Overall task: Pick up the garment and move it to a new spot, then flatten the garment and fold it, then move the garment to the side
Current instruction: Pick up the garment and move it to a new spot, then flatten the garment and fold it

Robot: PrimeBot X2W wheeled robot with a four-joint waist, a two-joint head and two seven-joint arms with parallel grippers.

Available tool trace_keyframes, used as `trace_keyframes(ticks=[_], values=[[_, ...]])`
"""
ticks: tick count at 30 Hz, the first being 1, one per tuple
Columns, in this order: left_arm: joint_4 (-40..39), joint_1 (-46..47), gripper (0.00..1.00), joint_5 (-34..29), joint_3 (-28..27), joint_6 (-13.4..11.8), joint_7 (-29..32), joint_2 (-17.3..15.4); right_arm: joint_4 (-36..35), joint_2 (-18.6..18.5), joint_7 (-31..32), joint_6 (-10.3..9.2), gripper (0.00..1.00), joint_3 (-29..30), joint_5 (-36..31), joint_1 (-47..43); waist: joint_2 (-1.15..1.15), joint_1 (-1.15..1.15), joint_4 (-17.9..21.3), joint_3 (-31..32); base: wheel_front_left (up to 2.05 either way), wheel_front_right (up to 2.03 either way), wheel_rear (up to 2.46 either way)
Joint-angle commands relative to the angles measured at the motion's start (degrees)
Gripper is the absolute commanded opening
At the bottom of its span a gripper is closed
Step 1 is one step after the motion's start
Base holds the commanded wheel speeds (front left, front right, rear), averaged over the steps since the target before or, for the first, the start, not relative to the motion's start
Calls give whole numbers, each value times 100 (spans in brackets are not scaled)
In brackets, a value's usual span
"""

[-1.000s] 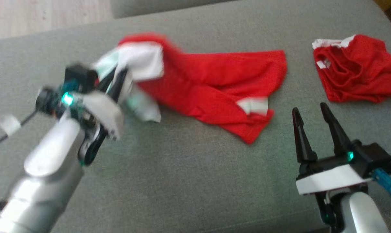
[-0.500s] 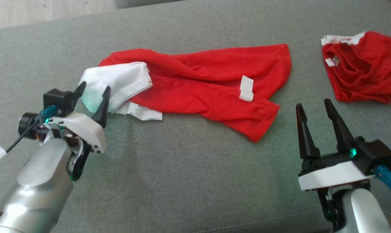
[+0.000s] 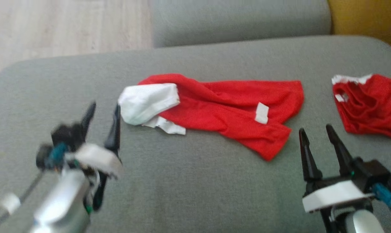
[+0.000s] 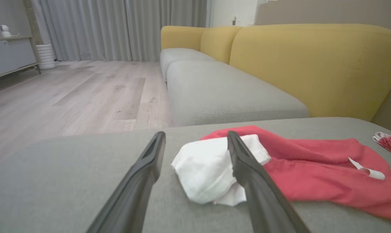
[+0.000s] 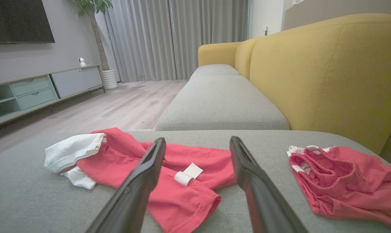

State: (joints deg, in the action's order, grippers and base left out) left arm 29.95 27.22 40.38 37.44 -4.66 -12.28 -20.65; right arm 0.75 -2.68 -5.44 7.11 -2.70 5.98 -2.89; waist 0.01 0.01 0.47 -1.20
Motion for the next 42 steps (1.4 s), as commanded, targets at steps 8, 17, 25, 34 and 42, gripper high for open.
trace_keyframes(ticks=[8,17,25,34,42], values=[[-1358,-1402,100,65,-437,-798,-240,-38,-153,-20,-24,37,100,-88,30,-183,-1,-1,-431,402,0,0,0],[-2305,-2616,100,-97,-767,-1188,-270,-96,-33,-20,-110,37,100,-133,168,-519,-1,-1,-541,526,0,0,0],[-2664,-2937,100,-229,-937,-1324,-271,-123,139,-20,-184,37,100,-234,268,-532,-1,-1,-545,535,0,0,0],[-2693,-3002,100,-295,-948,-1343,-262,-69,324,-20,-236,37,100,-260,266,-441,-1,-1,-528,511,0,0,0],[-2670,-3001,100,-258,-901,-1341,-178,-79,387,-20,-255,37,100,-239,262,-404,-1,-1,-534,498,0,0,0]])
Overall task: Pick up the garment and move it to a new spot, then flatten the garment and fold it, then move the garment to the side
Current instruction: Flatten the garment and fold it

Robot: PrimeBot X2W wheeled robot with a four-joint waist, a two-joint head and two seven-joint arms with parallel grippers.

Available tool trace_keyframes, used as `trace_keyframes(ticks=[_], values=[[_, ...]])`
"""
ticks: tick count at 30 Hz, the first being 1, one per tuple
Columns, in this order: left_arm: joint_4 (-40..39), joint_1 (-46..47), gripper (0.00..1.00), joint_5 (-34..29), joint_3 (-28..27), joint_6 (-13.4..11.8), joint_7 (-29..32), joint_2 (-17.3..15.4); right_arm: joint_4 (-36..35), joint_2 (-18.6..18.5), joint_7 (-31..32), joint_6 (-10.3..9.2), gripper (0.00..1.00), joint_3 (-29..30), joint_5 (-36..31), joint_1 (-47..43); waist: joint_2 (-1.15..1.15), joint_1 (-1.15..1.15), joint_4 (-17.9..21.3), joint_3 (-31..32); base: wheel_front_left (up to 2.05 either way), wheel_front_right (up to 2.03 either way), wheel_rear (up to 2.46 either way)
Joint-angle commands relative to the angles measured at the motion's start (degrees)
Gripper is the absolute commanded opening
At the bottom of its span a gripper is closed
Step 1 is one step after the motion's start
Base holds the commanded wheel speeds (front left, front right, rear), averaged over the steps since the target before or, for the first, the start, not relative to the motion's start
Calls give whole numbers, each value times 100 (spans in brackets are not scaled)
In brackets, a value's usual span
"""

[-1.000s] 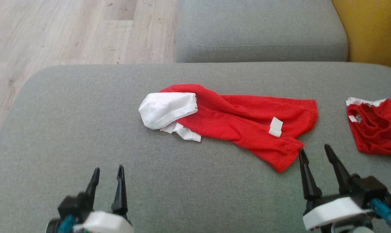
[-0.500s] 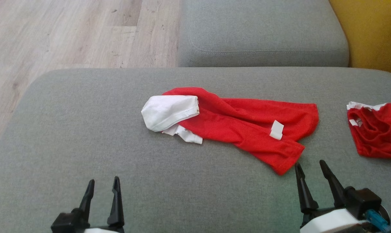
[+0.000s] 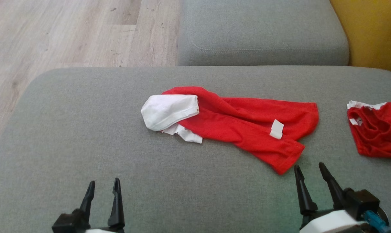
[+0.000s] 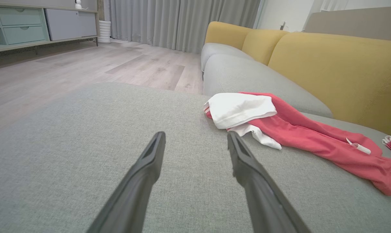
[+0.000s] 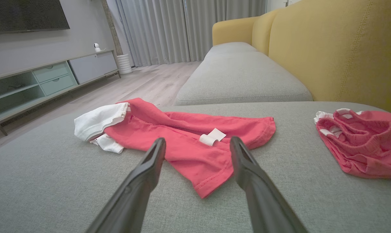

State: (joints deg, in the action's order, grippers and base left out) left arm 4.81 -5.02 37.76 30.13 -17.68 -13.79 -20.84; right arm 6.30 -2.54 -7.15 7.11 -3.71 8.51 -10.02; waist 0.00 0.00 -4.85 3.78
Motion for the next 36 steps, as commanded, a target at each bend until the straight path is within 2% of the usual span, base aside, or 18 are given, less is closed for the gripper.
trace_keyframes(ticks=[1,16,24,29,36], values=[[-153,223,100,5,-168,-45,-19,-65,-164,-33,-87,37,100,-133,10,311,0,0,-4,-4,0,0,0],[-221,292,100,-18,-138,-77,-17,-78,-203,-33,-50,37,100,-124,-5,455,0,0,-22,-170,0,0,0],[-366,536,100,-184,-12,-80,-2,-41,-77,-33,248,37,100,-558,140,1403,0,0,-407,-456,0,0,0],[-521,728,100,-299,48,-87,-2,-10,456,-33,492,37,100,-764,312,2250,0,0,-758,-712,0,0,0],[-574,1050,100,-406,167,22,-18,121,2055,-33,850,37,100,-868,559,3656,0,0,-1509,-1205,0,0,0]])
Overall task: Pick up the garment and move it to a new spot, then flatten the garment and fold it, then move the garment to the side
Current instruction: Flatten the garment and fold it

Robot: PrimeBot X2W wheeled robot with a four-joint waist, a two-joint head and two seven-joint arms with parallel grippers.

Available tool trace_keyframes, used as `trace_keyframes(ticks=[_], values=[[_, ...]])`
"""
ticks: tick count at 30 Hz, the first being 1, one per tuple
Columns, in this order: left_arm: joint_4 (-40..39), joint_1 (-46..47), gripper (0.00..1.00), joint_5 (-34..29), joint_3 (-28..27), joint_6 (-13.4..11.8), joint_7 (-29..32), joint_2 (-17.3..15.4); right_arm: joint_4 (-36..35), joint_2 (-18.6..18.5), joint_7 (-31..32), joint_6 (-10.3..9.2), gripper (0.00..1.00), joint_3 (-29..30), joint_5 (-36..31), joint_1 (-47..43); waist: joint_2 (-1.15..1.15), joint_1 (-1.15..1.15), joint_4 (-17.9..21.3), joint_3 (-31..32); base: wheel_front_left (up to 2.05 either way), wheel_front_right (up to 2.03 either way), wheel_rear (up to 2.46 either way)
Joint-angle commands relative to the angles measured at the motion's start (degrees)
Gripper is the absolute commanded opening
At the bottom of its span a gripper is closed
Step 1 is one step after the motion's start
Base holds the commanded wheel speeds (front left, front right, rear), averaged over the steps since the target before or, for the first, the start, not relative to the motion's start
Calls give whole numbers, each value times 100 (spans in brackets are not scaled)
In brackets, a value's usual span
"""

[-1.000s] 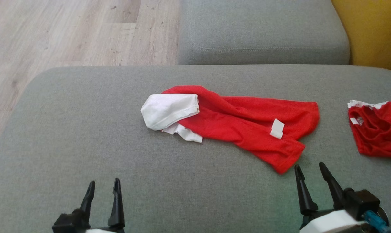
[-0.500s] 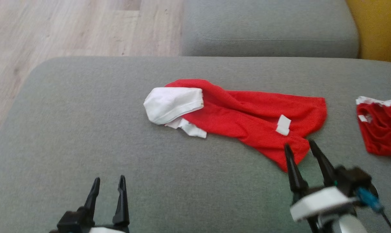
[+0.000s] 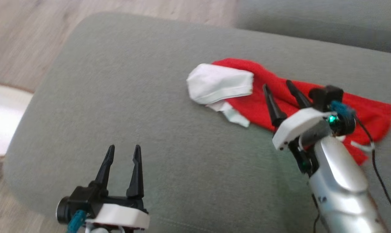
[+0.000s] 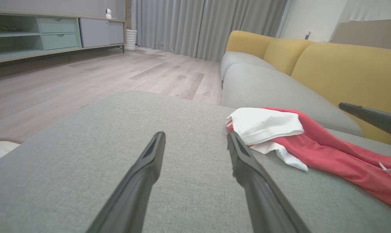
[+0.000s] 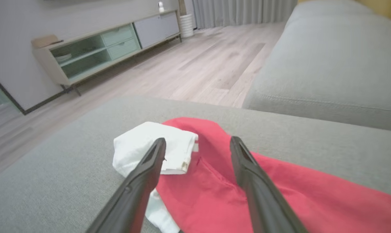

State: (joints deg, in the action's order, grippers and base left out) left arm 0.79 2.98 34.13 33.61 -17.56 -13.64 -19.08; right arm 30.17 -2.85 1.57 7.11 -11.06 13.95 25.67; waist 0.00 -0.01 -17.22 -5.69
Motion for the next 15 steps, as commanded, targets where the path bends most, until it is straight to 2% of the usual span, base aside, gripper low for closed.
trace_keyframes(ticks=[1,8,15], values=[[-160,293,100,-62,-154,23,-42,-10,130,-3,4,37,100,-103,-54,403,0,1,-454,-382,0,0,0],[-72,353,100,-102,-107,74,-81,151,1432,-3,-19,37,100,-54,58,1063,0,1,-803,-669,0,0,0],[5,339,100,-150,-118,102,-108,239,1895,-3,-345,37,100,-544,548,1343,0,1,-804,-702,0,0,0]])
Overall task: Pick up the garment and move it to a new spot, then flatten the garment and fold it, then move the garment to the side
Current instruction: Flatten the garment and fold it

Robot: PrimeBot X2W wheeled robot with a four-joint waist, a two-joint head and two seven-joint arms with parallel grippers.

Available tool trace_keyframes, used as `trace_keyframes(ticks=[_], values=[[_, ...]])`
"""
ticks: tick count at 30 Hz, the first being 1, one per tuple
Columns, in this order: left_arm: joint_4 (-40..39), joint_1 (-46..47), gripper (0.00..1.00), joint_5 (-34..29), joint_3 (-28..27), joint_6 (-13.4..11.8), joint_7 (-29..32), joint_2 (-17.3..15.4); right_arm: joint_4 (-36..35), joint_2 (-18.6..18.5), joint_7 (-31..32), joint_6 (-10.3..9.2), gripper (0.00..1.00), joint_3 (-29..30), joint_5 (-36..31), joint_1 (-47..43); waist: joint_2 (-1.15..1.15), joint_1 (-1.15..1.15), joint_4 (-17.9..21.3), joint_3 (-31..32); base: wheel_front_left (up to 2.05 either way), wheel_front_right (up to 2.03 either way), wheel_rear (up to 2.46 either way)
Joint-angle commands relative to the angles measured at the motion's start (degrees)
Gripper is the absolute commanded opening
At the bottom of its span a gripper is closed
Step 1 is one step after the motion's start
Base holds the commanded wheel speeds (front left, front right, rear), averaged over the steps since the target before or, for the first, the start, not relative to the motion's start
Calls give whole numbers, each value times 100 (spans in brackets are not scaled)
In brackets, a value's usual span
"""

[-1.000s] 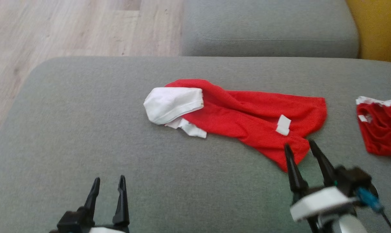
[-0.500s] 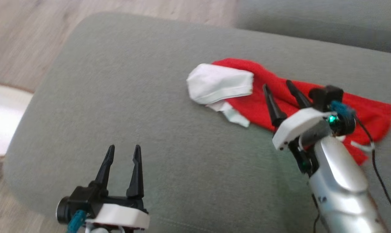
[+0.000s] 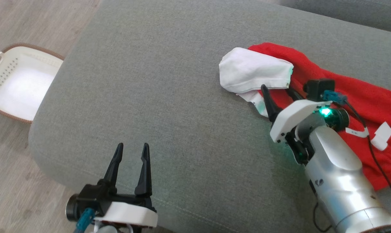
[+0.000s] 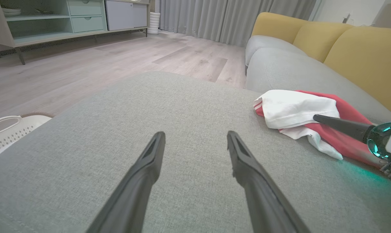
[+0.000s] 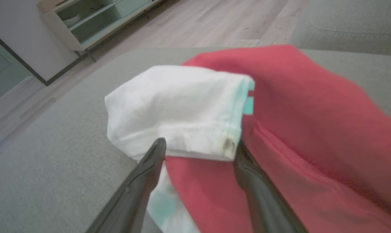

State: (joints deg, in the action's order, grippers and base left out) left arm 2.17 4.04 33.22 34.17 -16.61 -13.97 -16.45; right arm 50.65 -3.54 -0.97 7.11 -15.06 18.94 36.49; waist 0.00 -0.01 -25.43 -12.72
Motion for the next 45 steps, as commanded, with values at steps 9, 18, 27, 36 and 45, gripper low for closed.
trace_keyframes(ticks=[9,18,27,36,45], values=[[-79,254,100,-110,-166,62,-89,55,-61,67,-337,37,31,-715,536,602,0,1,126,-53,0,0,0],[57,280,100,-103,-210,142,-95,79,27,67,-489,37,0,-1222,944,857,0,1,128,-22,0,0,0],[63,170,100,-114,-360,77,-98,-16,-1565,67,-248,37,0,-2702,2253,555,0,1,503,376,0,0,0],[-39,37,100,-83,-450,-8,-63,-175,-2495,67,-153,37,0,-3369,2875,-351,0,1,847,714,0,0,0],[-153,-53,100,-57,-520,-93,-22,-302,-2237,67,-306,37,100,-3476,2422,-1363,0,1,1117,829,0,0,0]])
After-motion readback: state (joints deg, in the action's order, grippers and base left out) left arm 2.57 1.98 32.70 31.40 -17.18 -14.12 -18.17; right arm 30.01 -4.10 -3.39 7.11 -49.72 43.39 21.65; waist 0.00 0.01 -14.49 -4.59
